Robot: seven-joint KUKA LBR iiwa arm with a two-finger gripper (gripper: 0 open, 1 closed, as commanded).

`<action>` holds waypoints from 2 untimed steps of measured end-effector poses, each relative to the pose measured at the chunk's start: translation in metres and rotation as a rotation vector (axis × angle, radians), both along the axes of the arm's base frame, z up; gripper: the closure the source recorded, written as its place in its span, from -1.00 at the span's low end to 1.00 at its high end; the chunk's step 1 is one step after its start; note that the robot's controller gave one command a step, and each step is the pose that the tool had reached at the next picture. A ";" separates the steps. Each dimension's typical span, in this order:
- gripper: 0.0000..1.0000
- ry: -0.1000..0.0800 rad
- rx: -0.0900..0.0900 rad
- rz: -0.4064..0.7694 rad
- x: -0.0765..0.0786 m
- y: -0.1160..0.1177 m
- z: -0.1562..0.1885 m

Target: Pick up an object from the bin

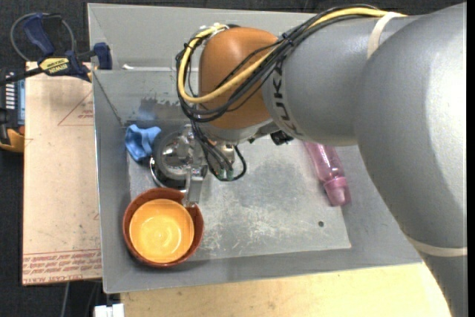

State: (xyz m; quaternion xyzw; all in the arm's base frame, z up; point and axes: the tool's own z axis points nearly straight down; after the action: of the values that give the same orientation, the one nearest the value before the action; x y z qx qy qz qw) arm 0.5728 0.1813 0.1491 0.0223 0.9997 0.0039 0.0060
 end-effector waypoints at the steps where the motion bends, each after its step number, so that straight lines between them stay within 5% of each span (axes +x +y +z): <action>1: -1.00 0.012 -0.004 -0.033 -0.024 -0.057 -0.018; 2: -1.00 0.005 -0.001 -0.019 -0.011 -0.044 -0.018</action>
Offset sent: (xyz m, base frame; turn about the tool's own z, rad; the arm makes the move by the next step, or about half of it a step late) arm 0.0072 -0.0250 -0.0200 0.0020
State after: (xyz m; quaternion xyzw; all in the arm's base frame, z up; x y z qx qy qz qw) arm 0.5615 0.1369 0.1312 0.0320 0.9995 0.0032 0.0034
